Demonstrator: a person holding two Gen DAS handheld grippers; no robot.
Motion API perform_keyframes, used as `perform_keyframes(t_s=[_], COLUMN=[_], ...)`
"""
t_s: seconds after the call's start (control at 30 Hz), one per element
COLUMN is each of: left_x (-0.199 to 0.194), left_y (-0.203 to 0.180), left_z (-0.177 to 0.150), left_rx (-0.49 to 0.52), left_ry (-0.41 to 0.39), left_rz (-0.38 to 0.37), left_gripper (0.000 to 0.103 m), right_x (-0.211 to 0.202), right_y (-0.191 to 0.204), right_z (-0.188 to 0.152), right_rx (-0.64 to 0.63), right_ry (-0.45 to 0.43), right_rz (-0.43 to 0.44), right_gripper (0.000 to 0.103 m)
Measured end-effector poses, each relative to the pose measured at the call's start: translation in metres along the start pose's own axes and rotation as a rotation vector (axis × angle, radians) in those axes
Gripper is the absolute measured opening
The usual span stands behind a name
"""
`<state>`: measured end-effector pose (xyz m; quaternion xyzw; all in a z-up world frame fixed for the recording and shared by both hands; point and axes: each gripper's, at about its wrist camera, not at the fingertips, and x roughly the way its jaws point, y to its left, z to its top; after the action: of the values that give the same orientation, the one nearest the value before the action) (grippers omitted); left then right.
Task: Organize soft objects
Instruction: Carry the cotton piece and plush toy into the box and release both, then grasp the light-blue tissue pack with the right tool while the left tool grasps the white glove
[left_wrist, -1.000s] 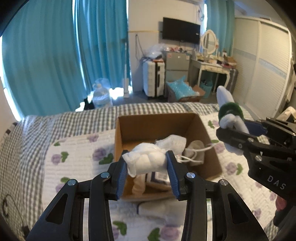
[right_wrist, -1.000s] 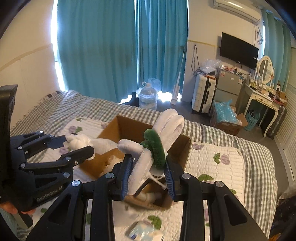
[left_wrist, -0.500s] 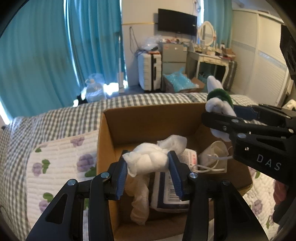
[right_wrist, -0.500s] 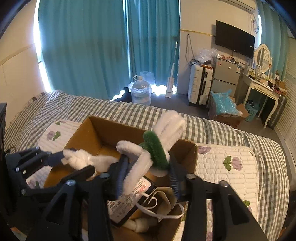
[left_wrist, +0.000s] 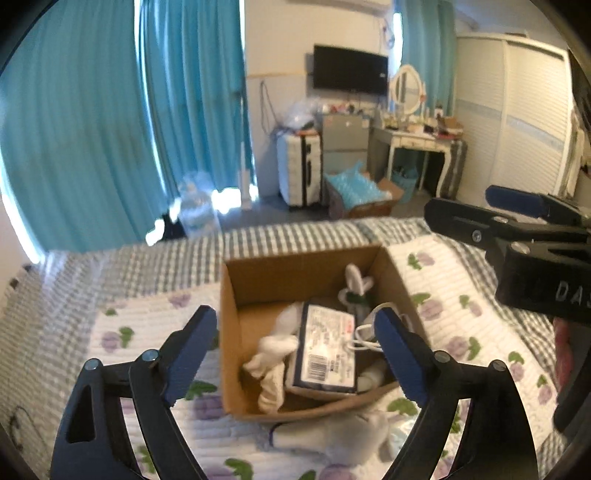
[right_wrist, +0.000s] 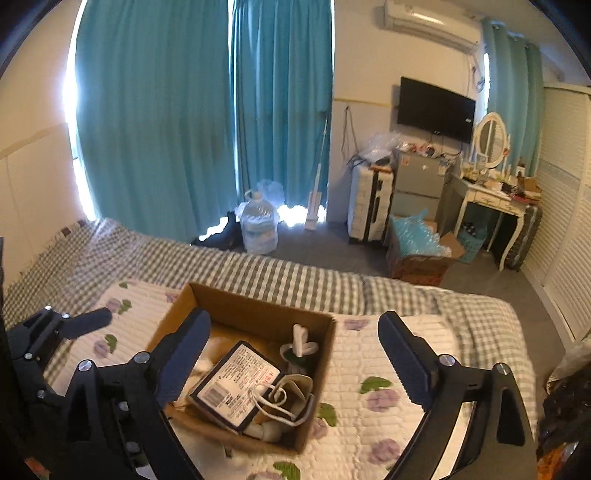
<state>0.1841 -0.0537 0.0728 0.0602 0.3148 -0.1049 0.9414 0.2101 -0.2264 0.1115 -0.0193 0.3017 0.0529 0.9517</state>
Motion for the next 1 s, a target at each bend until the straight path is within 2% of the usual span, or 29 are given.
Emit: perform_keyframes(t_s=[0.3, 0.33, 0.37, 0.4, 0.5, 0.73, 1.0], left_x=[-0.092, -0.099, -0.107, -0.112, -0.13, -0.133, -0.091], left_y=[-0.009, -0.009, -0.008, -0.007, -0.007, -0.014, -0.019], left_z=[-0.005, -0.008, -0.011, -0.014, -0.026, -0.061, -0.106], left_rx=[0.041, 0.034, 0.023, 0.012, -0.021, -0.037, -0.044], left_ry=[-0.08, -0.083, -0.084, -0.085, -0.106, -0.079, 0.035], left_rz=[0.041, 0.045, 0.044, 0.044, 0.05, 0.064, 0.067], left_gripper=[0.089, 0.091, 0.099, 0.101, 0.103, 0.103, 0.103], right_x=[-0.103, -0.11, -0.119, -0.127, -0.147, -0.149, -0.095], right_y=[-0.01, -0.009, -0.009, -0.008, -0.006, 0.0, 0.01], right_z=[0.003, 0.002, -0.001, -0.005, -0.021, -0.068, -0.129], right_rx=[-0.011, -0.014, -0.017, -0.019, -0.028, -0.049, -0.063], right_ry=[-0.067, -0.07, -0.074, -0.077, -0.084, -0.032, 0.1], right_rz=[-0.041, -0.045, -0.047, -0.048, -0.044, -0.025, 0.009], right_gripper=[0.096, 0.097, 0.098, 0.101, 0.103, 0.103, 0.103])
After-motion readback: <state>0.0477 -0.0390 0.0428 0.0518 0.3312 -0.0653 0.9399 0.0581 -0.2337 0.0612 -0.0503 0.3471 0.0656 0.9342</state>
